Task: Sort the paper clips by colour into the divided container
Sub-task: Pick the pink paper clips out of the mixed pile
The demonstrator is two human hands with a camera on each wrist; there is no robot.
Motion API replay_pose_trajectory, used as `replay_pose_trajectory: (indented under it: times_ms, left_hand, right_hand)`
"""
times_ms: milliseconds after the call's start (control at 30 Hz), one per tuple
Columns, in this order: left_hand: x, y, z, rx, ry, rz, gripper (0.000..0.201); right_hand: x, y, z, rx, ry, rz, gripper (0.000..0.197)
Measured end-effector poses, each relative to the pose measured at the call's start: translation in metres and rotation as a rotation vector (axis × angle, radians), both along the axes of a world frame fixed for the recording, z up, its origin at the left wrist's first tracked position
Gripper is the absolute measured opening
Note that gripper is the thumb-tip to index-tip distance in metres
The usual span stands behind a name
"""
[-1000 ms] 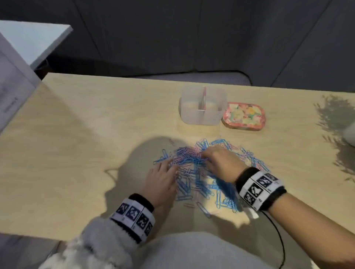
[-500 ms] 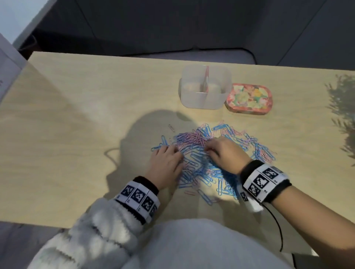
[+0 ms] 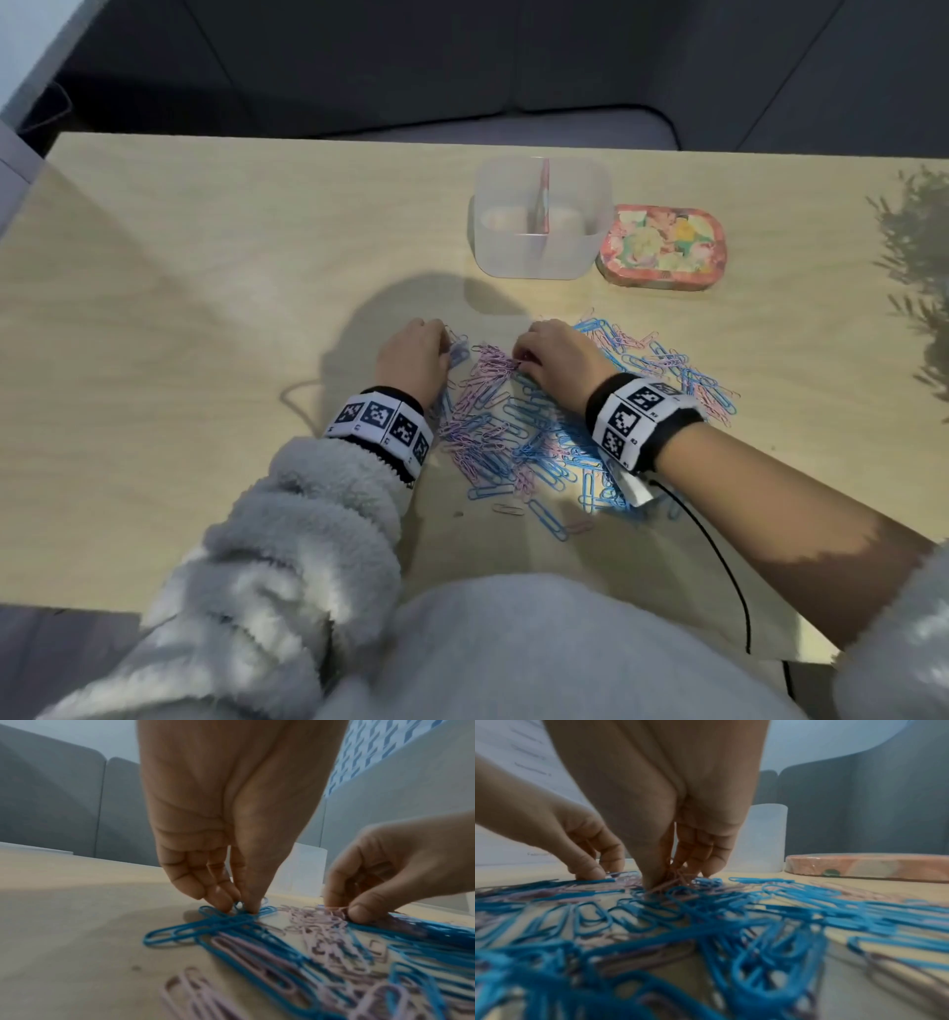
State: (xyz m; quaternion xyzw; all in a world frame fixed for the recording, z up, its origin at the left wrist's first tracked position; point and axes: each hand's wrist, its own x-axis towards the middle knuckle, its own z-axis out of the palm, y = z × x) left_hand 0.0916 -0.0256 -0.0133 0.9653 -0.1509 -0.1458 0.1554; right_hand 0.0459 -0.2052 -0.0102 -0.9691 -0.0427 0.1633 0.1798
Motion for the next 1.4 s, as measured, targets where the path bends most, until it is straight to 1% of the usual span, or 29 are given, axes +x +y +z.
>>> replay_pose_trajectory:
  times_ms: [100,167,233,267,333,400,467,533,633,767,833,900,933,967,1033,1067,1133,1200,1233,1267,1333,1400]
  left_hand:
    - [0.0,0.004,0.0,0.068,-0.114,-0.05,0.02]
    - [-0.002,-0.002,0.001,0.029,-0.179,-0.114,0.025]
    - [-0.003,-0.012,0.002,-0.044,-0.141,-0.207,0.03]
    - [-0.002,-0.017,0.001,-0.05,-0.095,-0.261,0.035]
    - [0.0,-0.025,0.001,-0.004,-0.014,-0.34,0.042]
    - [0.001,-0.028,0.0,-0.016,0.02,-0.354,0.038]
    - [0.001,-0.028,0.0,-0.056,0.025,-0.334,0.027]
    - [0.0,-0.027,0.0,-0.06,0.037,-0.301,0.021]
    - [-0.001,-0.025,-0.002,-0.054,0.064,-0.267,0.017]
    - [-0.003,-0.025,-0.002,-0.079,0.039,-0.253,0.014]
    - [-0.002,-0.026,-0.001,-0.065,0.042,-0.256,0.014]
    - [0.0,-0.028,0.002,-0.068,0.06,-0.252,0.014]
    - [0.003,-0.029,0.006,-0.087,0.057,-0.25,0.014]
    - [0.007,-0.031,0.012,-0.125,0.051,-0.243,0.013]
    - [0.019,-0.038,0.03,-0.26,0.028,-0.199,0.011]
    - [0.028,-0.042,0.041,-0.329,0.002,-0.17,0.011]
    - [0.049,-0.052,0.061,-0.436,-0.084,-0.109,0.01]
    - [0.069,-0.062,0.074,-0.484,-0.161,-0.073,0.011]
    - [0.077,-0.067,0.077,-0.473,-0.167,-0.069,0.011]
    - [0.084,-0.074,0.08,-0.418,-0.161,-0.081,0.013]
    - [0.095,-0.085,0.08,-0.235,-0.15,-0.142,0.018]
    - [0.096,-0.088,0.075,-0.124,-0.138,-0.195,0.022]
  right_hand:
    - [-0.004,-0.008,0.001,0.126,-0.027,-0.101,0.016]
    - [-0.004,-0.012,0.004,0.226,-0.076,-0.175,0.014]
    - [-0.003,-0.017,0.009,0.309,-0.099,-0.265,0.013]
    - [-0.002,-0.019,0.012,0.362,-0.096,-0.318,0.012]
    - [0.003,-0.023,0.021,0.519,-0.061,-0.419,0.009]
    - [0.009,-0.025,0.035,0.667,-0.003,-0.483,0.011]
    - [0.019,-0.026,0.052,0.789,0.048,-0.545,0.013]
    - [0.035,-0.026,0.067,0.91,0.101,-0.612,0.006]
    - [0.065,-0.025,0.084,1.004,0.084,-0.686,0.016]
    - [0.101,-0.022,0.093,0.952,0.019,-0.727,0.019]
    - [0.113,-0.02,0.092,0.893,0.033,-0.735,0.02]
    - [0.117,-0.018,0.092,0.818,0.064,-0.713,0.014]
    - [0.118,-0.019,0.091,0.806,0.065,-0.709,0.02]
    - [0.116,-0.019,0.092,0.828,0.055,-0.718,0.024]
    - [0.106,-0.022,0.096,0.913,-0.007,-0.75,0.02]
    - [0.098,-0.024,0.098,0.946,-0.049,-0.759,0.022]
    - [0.081,-0.03,0.096,1.005,-0.126,-0.762,0.025]
    - [0.06,-0.036,0.087,0.992,-0.125,-0.751,0.026]
    - [0.05,-0.039,0.078,0.947,-0.102,-0.731,0.028]
    - [0.04,-0.041,0.067,0.898,-0.066,-0.71,0.029]
    - [0.024,-0.043,0.044,0.783,0.007,-0.667,0.032]
    - [0.015,-0.044,0.023,0.597,0.024,-0.602,0.033]
